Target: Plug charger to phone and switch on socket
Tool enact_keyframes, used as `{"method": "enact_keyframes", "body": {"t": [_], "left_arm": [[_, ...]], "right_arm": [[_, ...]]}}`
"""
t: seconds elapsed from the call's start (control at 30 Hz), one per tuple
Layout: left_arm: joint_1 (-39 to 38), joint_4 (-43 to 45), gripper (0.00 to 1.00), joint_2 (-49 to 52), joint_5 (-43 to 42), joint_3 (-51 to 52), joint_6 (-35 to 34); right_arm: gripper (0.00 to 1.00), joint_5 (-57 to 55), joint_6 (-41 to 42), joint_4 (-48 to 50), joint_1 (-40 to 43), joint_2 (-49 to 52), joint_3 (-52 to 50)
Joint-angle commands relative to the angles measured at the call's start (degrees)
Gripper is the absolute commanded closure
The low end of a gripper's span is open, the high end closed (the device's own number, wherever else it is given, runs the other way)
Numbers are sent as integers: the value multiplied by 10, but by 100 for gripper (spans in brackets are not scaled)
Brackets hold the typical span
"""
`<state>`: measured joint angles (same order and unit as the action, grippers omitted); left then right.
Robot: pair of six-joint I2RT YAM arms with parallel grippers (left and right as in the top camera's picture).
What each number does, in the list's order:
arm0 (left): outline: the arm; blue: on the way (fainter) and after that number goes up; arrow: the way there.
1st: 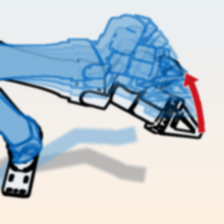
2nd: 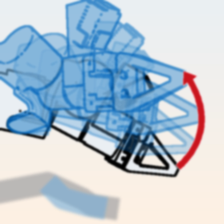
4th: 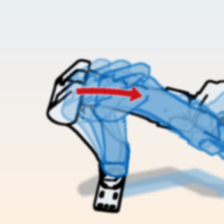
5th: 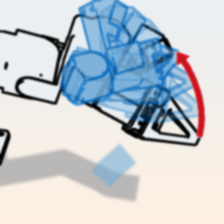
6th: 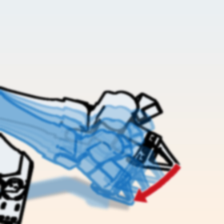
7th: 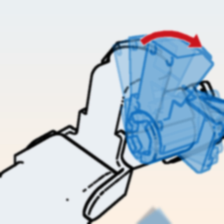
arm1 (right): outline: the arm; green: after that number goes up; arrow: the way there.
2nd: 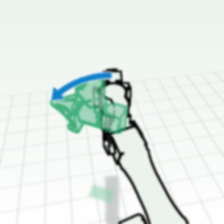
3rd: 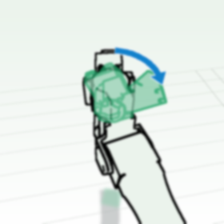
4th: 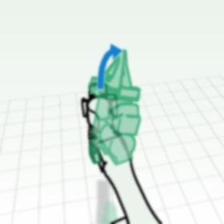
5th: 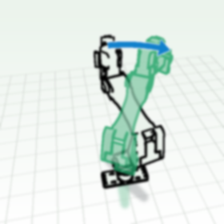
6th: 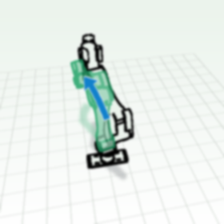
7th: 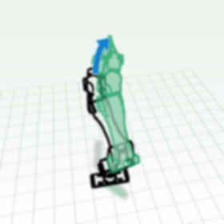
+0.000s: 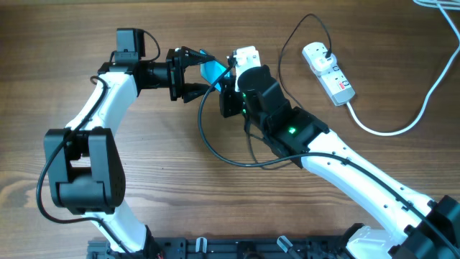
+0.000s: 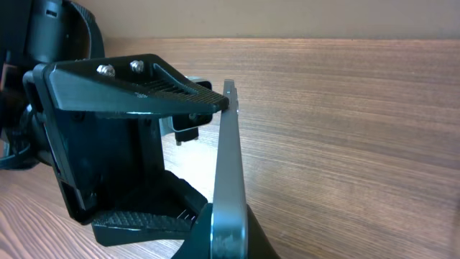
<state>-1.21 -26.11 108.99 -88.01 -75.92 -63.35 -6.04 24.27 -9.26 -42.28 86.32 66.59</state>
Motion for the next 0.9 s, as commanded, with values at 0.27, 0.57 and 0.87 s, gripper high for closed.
{"method": "enact_keyframes", "body": {"t": [0.27, 0.57, 0.87], "left_arm": [[1, 38, 0, -18, 46, -2, -15], [-13, 153, 25, -18, 45, -2, -186], [-55, 313, 24, -18, 52, -2, -302]], "right_arm": [[96, -139, 308, 2, -4, -37, 21], [95, -89, 943, -85, -4, -70, 19], [96, -98, 944, -83, -4, -66, 19]]}}
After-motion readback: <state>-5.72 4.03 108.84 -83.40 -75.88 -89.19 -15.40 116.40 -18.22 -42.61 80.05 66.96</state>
